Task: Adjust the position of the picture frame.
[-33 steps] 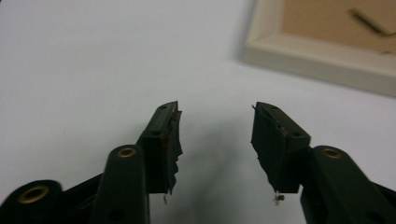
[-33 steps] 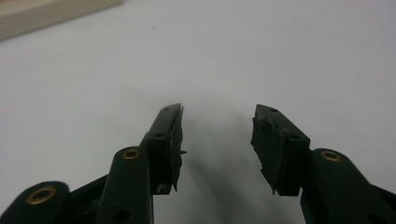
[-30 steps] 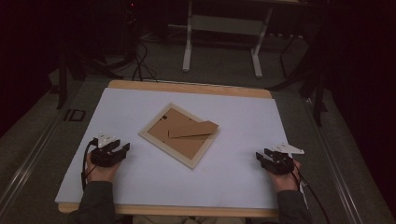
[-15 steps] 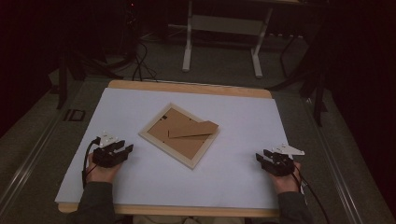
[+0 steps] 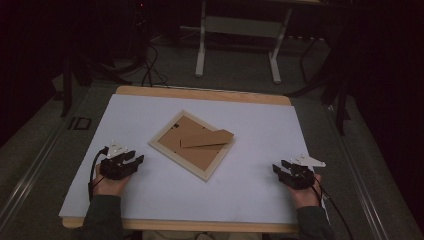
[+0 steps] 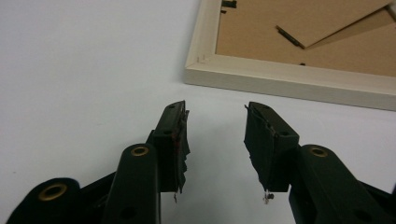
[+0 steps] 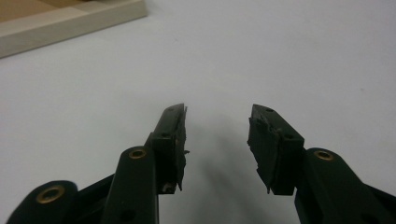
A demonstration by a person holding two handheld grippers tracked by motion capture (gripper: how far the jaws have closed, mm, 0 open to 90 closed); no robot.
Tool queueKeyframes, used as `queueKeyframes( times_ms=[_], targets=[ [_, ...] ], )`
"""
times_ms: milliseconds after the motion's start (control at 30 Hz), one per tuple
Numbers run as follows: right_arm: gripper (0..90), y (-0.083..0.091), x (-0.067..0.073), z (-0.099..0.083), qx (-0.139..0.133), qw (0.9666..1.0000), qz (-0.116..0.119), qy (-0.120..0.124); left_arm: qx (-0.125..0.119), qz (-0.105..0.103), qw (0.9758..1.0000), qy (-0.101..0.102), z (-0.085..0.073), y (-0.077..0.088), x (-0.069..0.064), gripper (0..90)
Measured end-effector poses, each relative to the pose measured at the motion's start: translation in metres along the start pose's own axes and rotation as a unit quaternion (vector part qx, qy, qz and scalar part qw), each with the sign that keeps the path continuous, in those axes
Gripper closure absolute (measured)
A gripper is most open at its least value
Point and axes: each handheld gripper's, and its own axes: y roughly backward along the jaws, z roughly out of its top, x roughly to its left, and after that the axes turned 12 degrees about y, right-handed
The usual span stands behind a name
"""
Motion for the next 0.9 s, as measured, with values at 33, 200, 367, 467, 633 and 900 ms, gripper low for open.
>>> queueKeyframes(
  times_ms=[33, 200, 367, 467, 633, 900],
  targets=[
    [55.4, 0.001, 0.001, 0.001, -0.002, 1.0000, 0.000, 0.001, 0.002, -0.002, 1.0000, 0.000, 0.000, 0.000, 0.000, 61.4],
    [55.2, 0.001, 0.010, 0.009, -0.005, 0.9998, 0.007, 0.017, 0.007, -0.013, 0.9999, -0.002, 0.003, 0.001, -0.001, 65.5],
    [56.0, -0.003, 0.018, 0.015, -0.003, 0.9993, 0.021, 0.032, 0.006, -0.022, 0.9997, -0.001, 0.006, 0.004, -0.002, 68.0],
    [58.3, -0.005, 0.021, 0.021, -0.005, 0.9987, 0.031, 0.040, 0.004, -0.026, 0.9996, 0.005, 0.009, 0.004, -0.002, 70.3],
    [65.4, -0.010, 0.024, 0.035, -0.015, 0.9979, 0.044, 0.045, 0.000, -0.026, 0.9996, 0.009, 0.012, 0.003, -0.002, 75.4],
    [79.4, -0.026, 0.028, 0.058, -0.027, 0.9965, 0.054, 0.058, 0.000, -0.020, 0.9998, -0.005, 0.018, 0.000, -0.008, 83.2]
  ],
)
